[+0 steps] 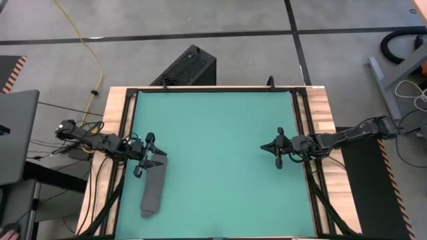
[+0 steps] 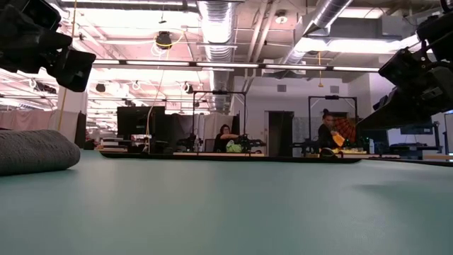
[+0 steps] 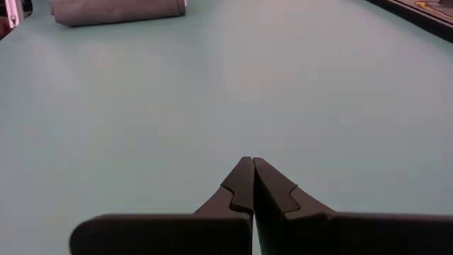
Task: Roll towel
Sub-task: Return to Home Position
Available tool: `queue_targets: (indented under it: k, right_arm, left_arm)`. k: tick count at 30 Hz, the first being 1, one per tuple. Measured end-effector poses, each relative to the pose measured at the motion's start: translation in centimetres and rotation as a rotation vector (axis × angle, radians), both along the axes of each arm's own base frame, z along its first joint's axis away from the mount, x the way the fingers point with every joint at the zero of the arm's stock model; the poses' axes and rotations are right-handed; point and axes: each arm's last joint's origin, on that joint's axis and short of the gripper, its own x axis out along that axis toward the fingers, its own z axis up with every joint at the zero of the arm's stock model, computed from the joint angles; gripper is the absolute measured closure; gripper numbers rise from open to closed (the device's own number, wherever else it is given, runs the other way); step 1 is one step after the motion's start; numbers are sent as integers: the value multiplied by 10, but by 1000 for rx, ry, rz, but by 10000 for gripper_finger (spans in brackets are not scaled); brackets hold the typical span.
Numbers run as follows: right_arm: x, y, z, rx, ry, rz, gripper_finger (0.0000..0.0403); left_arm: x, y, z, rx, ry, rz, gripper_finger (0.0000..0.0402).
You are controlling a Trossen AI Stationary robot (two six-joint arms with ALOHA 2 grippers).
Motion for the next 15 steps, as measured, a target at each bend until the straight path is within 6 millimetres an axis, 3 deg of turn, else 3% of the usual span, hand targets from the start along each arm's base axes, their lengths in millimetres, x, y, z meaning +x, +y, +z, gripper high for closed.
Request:
queue_targets:
  k: [15]
  right_arm:
    - [0, 0, 0, 1, 0, 2, 372]
  left_arm:
    - [0, 0, 0, 0, 0, 0, 221]
